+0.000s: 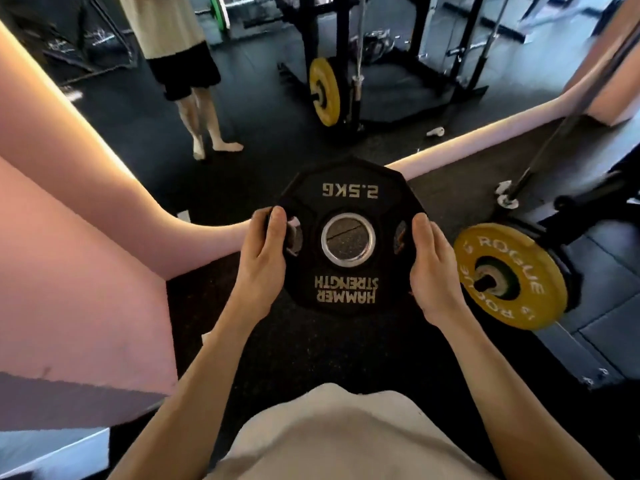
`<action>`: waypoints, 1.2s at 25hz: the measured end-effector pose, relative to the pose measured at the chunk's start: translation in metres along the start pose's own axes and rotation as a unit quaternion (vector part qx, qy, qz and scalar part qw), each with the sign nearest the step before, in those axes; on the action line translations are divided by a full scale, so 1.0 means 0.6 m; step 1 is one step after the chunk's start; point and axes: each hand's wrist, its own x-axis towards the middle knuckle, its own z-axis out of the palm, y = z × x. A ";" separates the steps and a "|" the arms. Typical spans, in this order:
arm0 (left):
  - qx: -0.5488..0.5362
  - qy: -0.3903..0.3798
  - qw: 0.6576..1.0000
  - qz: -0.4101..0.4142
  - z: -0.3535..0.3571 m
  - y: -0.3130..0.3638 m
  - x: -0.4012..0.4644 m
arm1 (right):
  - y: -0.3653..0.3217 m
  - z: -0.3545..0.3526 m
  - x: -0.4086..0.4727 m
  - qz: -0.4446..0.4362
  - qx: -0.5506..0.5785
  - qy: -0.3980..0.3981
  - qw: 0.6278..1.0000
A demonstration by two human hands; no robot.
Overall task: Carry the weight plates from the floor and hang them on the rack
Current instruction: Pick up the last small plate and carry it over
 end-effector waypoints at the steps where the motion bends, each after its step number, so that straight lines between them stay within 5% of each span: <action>1: 0.004 -0.021 1.000 0.000 0.011 0.001 0.029 | -0.008 -0.002 0.014 0.000 -0.008 0.029 1.000; 8: -0.017 -0.212 0.977 0.018 0.104 0.006 0.196 | -0.021 -0.024 0.077 -0.019 -0.066 0.226 0.972; 17: -0.047 -0.422 0.900 0.099 0.243 0.074 0.329 | -0.095 -0.044 0.089 -0.045 -0.099 0.457 0.883; 23: -0.125 -0.472 0.854 0.179 0.351 0.208 0.338 | -0.208 -0.121 0.102 -0.127 -0.118 0.518 0.838; 30: -0.198 -0.437 0.836 0.265 0.495 0.389 0.353 | -0.392 -0.258 0.146 -0.215 -0.171 0.546 0.792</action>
